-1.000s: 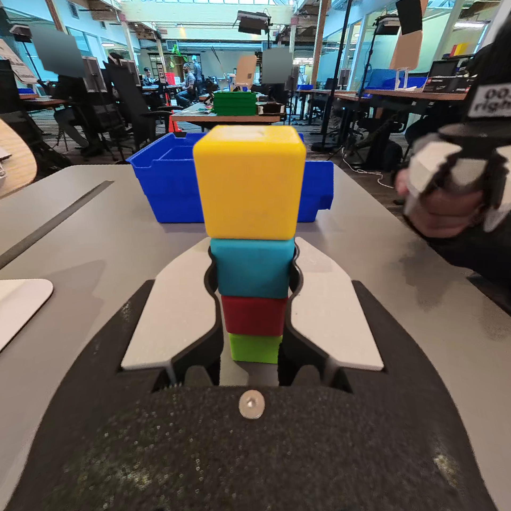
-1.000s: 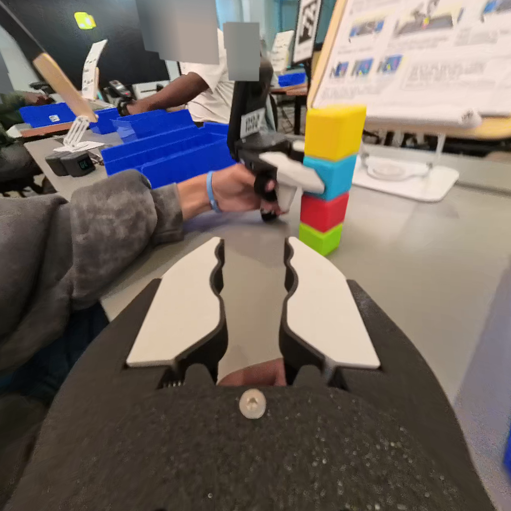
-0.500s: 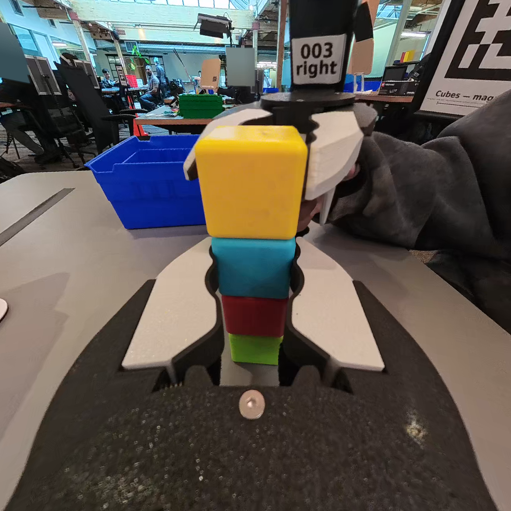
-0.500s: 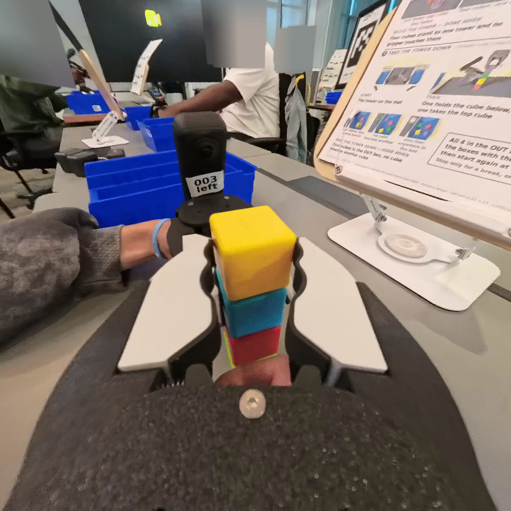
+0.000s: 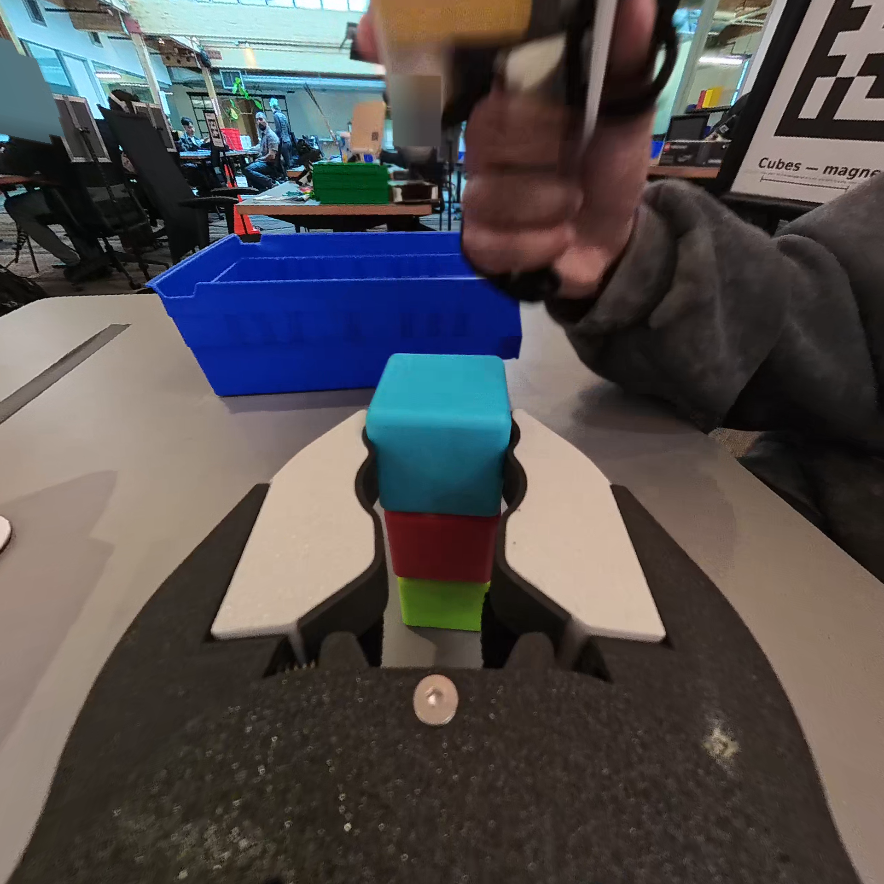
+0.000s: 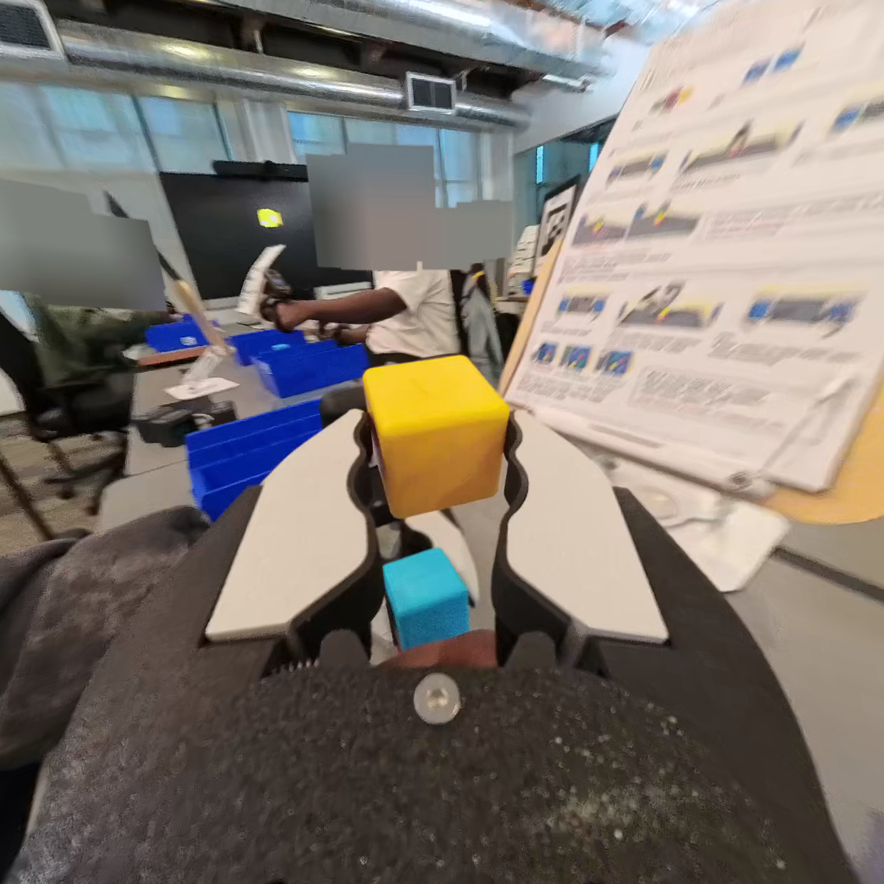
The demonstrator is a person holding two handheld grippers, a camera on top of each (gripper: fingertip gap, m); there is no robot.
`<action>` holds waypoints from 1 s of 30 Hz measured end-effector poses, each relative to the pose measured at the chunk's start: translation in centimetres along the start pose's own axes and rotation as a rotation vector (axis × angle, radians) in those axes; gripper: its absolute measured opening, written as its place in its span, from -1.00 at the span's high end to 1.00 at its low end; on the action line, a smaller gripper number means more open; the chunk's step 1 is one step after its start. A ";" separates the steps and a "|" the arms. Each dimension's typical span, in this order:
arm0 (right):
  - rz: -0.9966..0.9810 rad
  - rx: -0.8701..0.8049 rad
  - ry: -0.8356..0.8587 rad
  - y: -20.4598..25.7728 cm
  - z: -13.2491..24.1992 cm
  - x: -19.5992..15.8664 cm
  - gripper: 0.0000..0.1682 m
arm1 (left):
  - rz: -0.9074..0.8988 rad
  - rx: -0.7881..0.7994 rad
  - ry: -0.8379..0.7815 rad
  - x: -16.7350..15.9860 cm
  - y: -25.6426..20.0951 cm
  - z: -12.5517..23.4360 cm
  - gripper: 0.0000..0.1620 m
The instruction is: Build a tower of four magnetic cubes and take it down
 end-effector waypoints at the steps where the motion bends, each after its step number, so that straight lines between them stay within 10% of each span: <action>1: 0.053 -0.048 0.007 0.1 0.8 1.8 0.37 | 0.002 0.009 0.000 0.0 0.1 0.0 0.40; 6: 0.176 -0.389 0.200 -4.6 5.9 8.3 0.36 | -0.035 0.143 -0.002 0.0 1.1 -0.2 0.39; 12: 0.004 -0.815 0.821 -19.7 11.8 1.2 0.36 | -0.040 0.184 -0.006 0.0 1.5 -0.2 0.40; 19: -0.047 -0.808 1.441 -26.0 14.3 -7.0 0.36 | -0.030 0.176 -0.007 0.0 1.6 -0.2 0.40; 30: -0.038 -0.804 1.653 -29.1 13.3 -10.0 0.36 | -0.029 0.171 -0.007 0.0 1.6 -0.2 0.40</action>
Point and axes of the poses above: each gripper's, where its closed fingertips meet, z back along the fingers, x out of its top, y = z × x across the jaws, the point moved 7 cm from there along z, back along the fingers, and after that the axes turned 1 degree about x, right-handed, at the moved point
